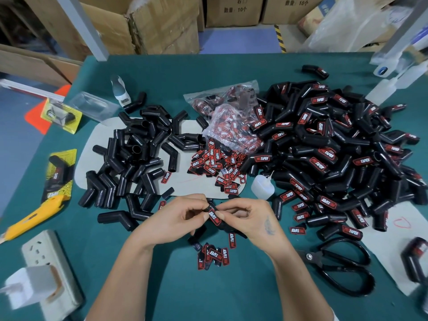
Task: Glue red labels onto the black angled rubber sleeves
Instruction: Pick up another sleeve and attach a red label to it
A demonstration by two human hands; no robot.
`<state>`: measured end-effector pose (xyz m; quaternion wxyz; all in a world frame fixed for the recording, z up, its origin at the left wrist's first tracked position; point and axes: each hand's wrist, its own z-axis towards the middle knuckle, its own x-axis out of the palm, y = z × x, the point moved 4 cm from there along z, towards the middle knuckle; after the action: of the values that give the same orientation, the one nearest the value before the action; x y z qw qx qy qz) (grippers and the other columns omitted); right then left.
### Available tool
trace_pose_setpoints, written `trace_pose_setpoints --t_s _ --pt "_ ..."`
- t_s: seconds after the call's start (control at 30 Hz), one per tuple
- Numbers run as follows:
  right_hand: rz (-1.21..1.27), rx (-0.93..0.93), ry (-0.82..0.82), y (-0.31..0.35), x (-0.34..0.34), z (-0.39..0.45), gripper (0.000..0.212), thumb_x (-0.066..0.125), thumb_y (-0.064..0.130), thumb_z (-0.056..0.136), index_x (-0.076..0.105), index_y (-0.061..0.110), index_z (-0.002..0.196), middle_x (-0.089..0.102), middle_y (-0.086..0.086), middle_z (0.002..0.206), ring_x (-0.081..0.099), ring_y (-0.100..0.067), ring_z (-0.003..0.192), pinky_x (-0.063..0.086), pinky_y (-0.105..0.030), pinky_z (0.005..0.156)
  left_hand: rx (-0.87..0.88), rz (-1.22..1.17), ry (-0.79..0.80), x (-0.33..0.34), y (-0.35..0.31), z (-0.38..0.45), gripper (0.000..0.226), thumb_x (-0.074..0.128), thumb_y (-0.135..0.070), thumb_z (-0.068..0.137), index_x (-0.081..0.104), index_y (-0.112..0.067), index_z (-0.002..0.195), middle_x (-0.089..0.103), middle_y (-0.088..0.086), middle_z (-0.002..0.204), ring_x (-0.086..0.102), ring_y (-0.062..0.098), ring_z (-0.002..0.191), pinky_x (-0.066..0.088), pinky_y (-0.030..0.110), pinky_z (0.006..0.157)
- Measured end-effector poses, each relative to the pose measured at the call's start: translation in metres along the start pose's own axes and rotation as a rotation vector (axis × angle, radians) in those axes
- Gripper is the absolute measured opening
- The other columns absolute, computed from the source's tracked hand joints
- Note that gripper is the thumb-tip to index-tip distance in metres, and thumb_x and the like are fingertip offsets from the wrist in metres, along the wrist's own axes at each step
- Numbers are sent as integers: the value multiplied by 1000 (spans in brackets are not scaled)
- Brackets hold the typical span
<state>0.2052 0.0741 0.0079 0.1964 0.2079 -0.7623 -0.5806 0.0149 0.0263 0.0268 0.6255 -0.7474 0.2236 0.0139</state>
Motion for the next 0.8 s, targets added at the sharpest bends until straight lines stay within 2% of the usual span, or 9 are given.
trace_pose_setpoints --t_s 0.1,0.2,0.3,0.37,0.5,0.57,0.7,0.8 --pt "-8 -11 -5 0 0 0 12 83 14 90 84 24 96 81 -3 88 73 -8 79 55 -18 73 -4 18 -17 1 -1 1 19 57 -2 102 73 -7 95 53 -2 86 61 17 63 53 31 63" --pt "-14 -17 -10 0 0 1 9 83 17 91 84 24 96 81 -3 87 73 -10 80 57 -22 74 -12 48 -35 1 1 2 18 57 -6 102 69 4 92 51 1 86 64 19 63 53 33 64" --pt "-37 -42 -37 2 0 4 8 83 19 91 84 27 94 81 0 86 73 -9 78 57 -21 74 -34 34 -60 0 4 5 18 57 -1 104 68 5 90 50 -1 85 64 17 63 57 43 65" --pt "-63 -58 -47 3 1 7 6 82 20 92 85 25 93 80 2 87 73 -8 78 56 -19 73 -48 33 -76 -1 6 6 20 57 1 104 70 -1 89 51 -6 85 65 16 63 57 47 68" --pt "-104 -70 -65 3 3 13 4 81 21 93 84 20 95 80 3 88 73 -9 79 54 -19 74 -50 51 -107 -3 2 7 38 57 0 104 70 -28 82 52 -5 86 70 19 62 51 32 66" --pt "-115 -79 -77 3 3 14 4 81 22 93 84 20 94 80 4 89 73 -9 79 54 -19 75 -50 68 -120 -4 1 6 44 57 0 104 68 -34 78 51 -6 85 71 18 62 50 31 65" --pt "-158 -116 -106 3 2 14 4 81 25 93 84 23 94 80 10 91 73 -6 82 53 -16 77 -56 98 -124 -3 5 6 24 58 -3 105 69 -10 85 53 -3 87 72 18 64 49 31 66" --pt "-195 -161 -137 7 2 13 4 80 27 94 84 27 95 80 14 93 75 -8 88 53 -15 80 -54 94 -126 -3 6 6 25 58 -8 106 67 -7 83 54 -1 88 74 18 66 49 35 67"
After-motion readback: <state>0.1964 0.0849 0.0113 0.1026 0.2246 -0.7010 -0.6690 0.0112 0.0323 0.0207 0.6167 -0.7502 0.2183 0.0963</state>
